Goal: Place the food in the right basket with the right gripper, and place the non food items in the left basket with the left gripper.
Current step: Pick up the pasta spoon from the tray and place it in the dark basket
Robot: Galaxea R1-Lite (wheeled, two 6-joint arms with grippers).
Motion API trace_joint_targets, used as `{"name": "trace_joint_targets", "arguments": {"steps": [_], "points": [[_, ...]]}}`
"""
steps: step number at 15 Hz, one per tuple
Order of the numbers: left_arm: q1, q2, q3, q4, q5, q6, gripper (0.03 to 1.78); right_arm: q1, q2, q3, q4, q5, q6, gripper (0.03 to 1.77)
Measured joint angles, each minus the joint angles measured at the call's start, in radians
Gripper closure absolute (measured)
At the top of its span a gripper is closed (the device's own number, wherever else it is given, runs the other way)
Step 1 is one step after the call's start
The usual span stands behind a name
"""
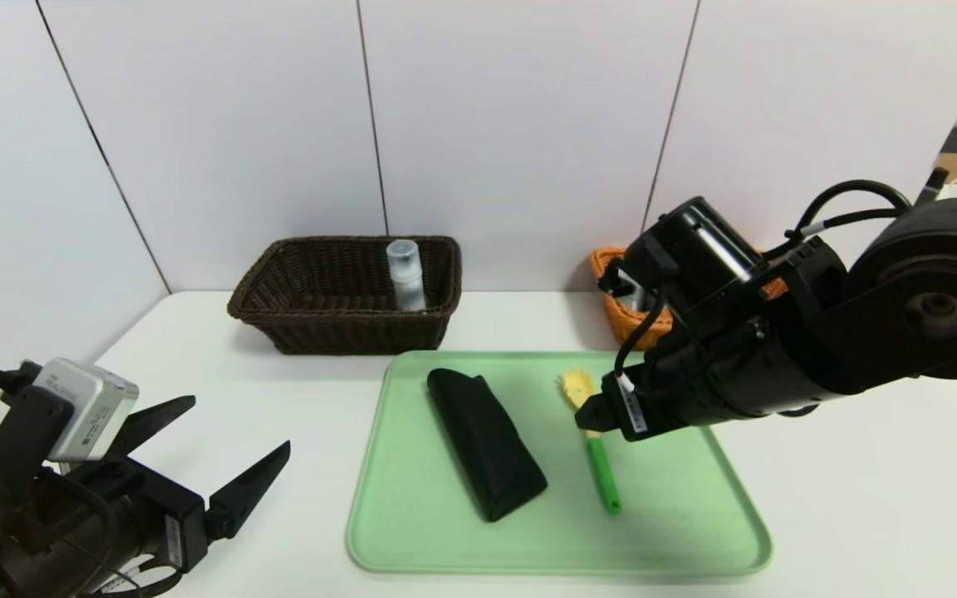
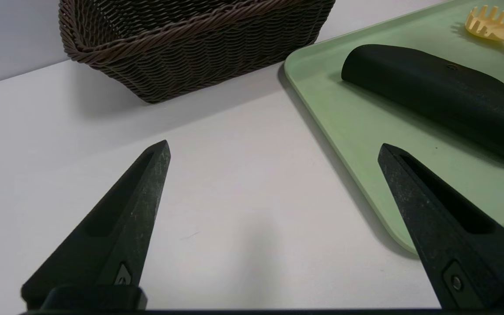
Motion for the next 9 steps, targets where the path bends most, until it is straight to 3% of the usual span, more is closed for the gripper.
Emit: {"name": "trace_joint_targets", "arguments": {"steps": [4, 9], "points": [[0.000, -0.006, 0.001, 0.000, 0.001, 0.005, 0.12, 0.001, 0.070, -0.169, 0.170, 0.035, 0.090, 0.10], [0.000, -0.009, 0.003, 0.000, 0.001, 0.005, 0.12, 0.003, 0.189, -0.301, 0.226, 0.039, 0.180, 0.10]]}}
